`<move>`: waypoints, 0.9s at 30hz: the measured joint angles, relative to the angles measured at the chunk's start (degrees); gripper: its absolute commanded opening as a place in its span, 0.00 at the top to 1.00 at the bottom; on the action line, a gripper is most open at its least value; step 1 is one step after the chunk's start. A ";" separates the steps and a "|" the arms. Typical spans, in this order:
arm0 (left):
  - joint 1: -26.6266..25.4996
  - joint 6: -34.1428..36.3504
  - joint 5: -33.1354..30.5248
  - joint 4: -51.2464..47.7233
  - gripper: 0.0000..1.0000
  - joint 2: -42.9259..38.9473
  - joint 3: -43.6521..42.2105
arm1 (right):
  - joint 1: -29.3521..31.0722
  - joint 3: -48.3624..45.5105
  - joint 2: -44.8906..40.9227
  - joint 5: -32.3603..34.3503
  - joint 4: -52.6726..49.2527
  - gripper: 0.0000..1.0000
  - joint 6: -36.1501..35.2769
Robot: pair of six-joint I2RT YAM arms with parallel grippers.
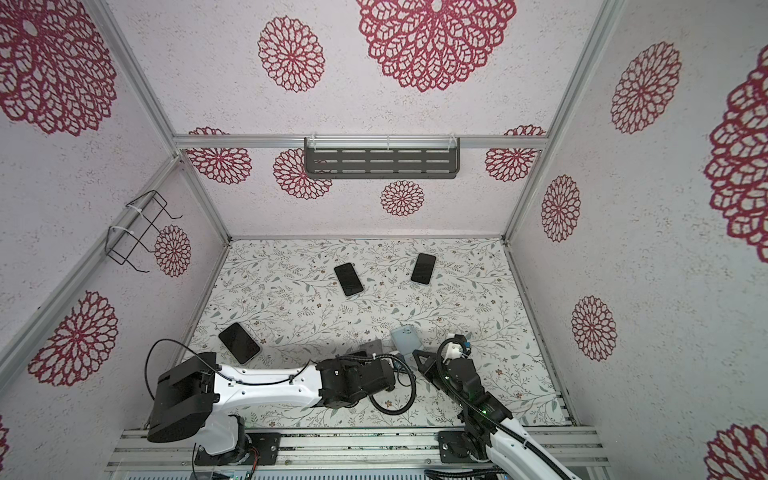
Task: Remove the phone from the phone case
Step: 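Lower the phone and the mint case to the table and open both grippers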
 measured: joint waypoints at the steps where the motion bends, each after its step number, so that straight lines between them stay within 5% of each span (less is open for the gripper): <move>1: -0.20 0.63 -0.83 0.55 0.97 0.48 -0.17 | 0.00 0.00 0.31 -0.02 0.02 1.00 0.04; 8: -0.92 4.39 -4.96 2.21 0.85 3.17 -0.92 | 0.02 0.00 1.20 -0.02 0.22 1.00 1.53; 27: -3.56 2.62 -2.16 -2.56 0.67 8.66 -0.46 | 2.34 -0.02 4.46 0.11 2.19 1.00 4.48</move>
